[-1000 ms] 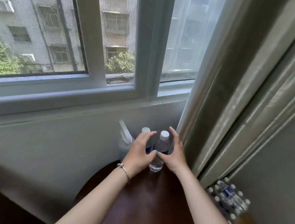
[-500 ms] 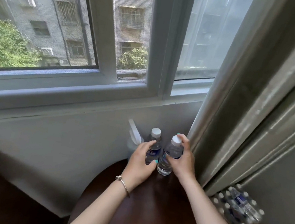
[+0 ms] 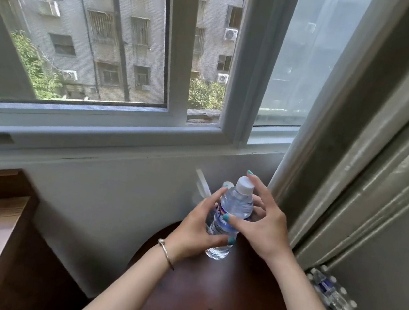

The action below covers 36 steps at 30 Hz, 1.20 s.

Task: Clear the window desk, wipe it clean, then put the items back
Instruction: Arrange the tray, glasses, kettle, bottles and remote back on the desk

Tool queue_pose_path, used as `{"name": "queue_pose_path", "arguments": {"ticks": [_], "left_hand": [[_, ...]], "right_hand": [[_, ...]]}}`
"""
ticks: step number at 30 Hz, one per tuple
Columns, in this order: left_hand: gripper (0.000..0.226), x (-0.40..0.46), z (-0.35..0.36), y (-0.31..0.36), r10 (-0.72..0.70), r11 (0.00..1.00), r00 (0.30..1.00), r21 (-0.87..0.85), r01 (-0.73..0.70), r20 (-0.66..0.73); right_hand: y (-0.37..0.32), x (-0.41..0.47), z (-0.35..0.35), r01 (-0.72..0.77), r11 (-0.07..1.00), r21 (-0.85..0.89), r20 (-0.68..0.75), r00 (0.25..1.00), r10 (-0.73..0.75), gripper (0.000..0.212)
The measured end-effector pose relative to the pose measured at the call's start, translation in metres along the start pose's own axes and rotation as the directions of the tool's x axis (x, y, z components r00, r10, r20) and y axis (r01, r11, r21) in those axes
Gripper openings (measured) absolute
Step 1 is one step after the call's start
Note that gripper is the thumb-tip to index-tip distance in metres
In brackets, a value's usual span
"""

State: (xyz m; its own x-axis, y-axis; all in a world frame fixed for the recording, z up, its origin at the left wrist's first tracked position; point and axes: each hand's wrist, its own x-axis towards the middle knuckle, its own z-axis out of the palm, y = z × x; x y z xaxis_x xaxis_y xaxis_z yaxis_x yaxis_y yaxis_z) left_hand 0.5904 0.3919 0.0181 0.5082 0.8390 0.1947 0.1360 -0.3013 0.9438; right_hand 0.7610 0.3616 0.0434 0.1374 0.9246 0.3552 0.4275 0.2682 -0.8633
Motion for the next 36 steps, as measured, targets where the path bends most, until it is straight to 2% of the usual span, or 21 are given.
{"name": "queue_pose_path", "arguments": {"ticks": [2,5,12,17,19,26,31,36], "left_hand": [[0.093,-0.015,-0.013,0.016,0.015,0.997,0.999,-0.079,-0.020,-0.051],[0.086,-0.040,-0.038,0.042,0.053,0.992,0.984,-0.106,-0.072,-0.173],[0.079,-0.105,-0.116,0.084,0.147,0.986,0.917,-0.025,-0.168,-0.370],[0.079,-0.169,-0.179,0.104,0.168,0.985,0.884,0.111,-0.132,-0.437],[0.081,-0.199,-0.201,0.110,0.139,0.989,0.858,0.109,-0.098,-0.494],[0.081,-0.322,-0.265,0.119,0.101,0.987,0.779,0.159,-0.001,-0.619],[0.082,-0.399,-0.308,0.117,0.098,0.985,0.700,0.169,0.032,-0.707],[0.080,-0.467,-0.352,0.116,0.121,0.973,0.646,0.219,0.073,-0.754]], "right_hand": [[-0.034,0.000,0.005,0.035,0.999,0.036,0.036,0.999,-0.036,0.102],[-0.082,0.001,0.019,0.097,0.992,0.080,0.079,0.992,-0.103,0.103],[-0.174,-0.008,0.085,0.258,0.950,0.177,0.124,0.952,-0.281,0.104],[-0.232,-0.024,0.146,0.336,0.913,0.233,0.226,0.894,-0.387,0.106],[-0.251,-0.032,0.173,0.363,0.897,0.253,0.251,0.871,-0.423,0.106],[-0.309,-0.083,0.274,0.362,0.856,0.368,0.366,0.790,-0.492,0.105],[-0.349,-0.123,0.340,0.277,0.842,0.464,0.471,0.727,-0.499,0.103],[-0.390,-0.153,0.405,0.273,0.828,0.490,0.534,0.657,-0.532,0.104]]}}
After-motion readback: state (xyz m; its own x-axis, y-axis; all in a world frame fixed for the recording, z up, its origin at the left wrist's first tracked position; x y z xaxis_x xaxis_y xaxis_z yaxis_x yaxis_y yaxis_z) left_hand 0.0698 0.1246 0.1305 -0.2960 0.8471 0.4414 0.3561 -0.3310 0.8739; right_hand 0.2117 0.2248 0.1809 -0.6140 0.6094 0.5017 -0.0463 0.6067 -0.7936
